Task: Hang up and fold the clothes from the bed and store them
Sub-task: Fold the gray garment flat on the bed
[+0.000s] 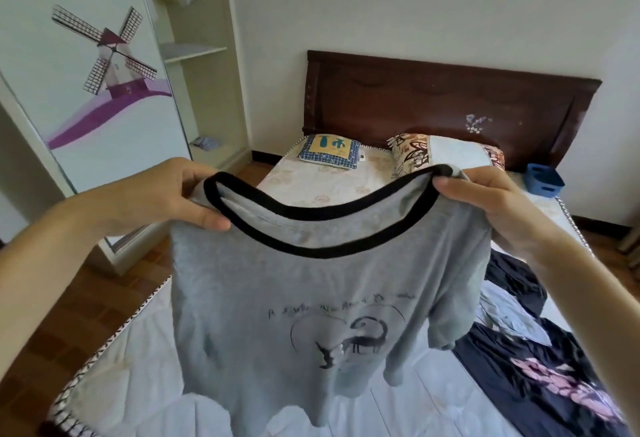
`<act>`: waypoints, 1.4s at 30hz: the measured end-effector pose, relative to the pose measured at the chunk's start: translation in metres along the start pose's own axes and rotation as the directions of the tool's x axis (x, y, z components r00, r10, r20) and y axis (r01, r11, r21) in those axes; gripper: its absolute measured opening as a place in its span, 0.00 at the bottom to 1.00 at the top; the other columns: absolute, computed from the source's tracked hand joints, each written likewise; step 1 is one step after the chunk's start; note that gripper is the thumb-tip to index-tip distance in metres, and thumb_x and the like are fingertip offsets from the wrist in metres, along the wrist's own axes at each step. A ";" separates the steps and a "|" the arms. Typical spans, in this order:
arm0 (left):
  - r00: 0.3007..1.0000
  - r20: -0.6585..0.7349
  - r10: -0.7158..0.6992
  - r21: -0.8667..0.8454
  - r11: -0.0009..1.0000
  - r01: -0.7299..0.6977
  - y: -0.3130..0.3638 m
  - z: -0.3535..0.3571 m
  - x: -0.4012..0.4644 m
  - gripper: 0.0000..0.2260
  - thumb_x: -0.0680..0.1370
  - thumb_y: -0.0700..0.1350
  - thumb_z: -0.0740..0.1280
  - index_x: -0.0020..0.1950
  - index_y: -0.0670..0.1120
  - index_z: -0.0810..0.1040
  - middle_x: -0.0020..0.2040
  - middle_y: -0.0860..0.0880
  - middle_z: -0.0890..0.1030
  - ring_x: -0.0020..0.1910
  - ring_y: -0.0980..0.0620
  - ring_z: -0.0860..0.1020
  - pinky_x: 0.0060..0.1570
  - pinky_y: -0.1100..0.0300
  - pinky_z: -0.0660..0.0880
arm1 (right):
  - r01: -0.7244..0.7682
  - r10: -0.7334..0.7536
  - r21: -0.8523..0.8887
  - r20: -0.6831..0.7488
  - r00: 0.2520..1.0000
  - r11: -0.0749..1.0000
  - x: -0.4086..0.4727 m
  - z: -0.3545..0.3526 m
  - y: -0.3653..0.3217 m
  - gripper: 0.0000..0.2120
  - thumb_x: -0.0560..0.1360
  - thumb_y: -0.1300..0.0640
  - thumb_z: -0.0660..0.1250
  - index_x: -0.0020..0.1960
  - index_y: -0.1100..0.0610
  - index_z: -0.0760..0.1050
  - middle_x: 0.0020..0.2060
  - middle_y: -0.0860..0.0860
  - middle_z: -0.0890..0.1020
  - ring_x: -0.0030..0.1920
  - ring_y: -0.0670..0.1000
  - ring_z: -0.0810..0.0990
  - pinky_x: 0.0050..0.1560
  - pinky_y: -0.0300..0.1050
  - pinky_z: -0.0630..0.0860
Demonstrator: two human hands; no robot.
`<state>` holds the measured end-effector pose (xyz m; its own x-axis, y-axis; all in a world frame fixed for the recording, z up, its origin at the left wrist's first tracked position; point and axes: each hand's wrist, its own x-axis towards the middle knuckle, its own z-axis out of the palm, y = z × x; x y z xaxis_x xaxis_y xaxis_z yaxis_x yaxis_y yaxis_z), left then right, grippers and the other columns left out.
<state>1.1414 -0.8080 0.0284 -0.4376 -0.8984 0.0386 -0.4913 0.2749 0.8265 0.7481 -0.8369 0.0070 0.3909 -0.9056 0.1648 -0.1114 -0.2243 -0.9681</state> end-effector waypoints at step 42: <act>0.995 0.035 -0.096 0.762 0.646 0.036 -0.587 0.489 0.008 0.26 0.79 0.54 0.54 0.75 0.44 0.68 0.76 0.41 0.64 0.75 0.40 0.64 0.70 0.38 0.61 | -0.105 0.260 -0.884 0.019 0.966 0.455 -0.099 0.261 0.676 0.30 0.81 0.41 0.54 0.78 0.56 0.59 0.77 0.64 0.59 0.78 0.60 0.55 0.77 0.60 0.51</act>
<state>1.0583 -0.8089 -0.7307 -0.4142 -0.9082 -0.0606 -0.9072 0.4066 0.1076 0.8728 -0.8050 -0.7134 0.3654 -0.9259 -0.0956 -0.8997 -0.3250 -0.2915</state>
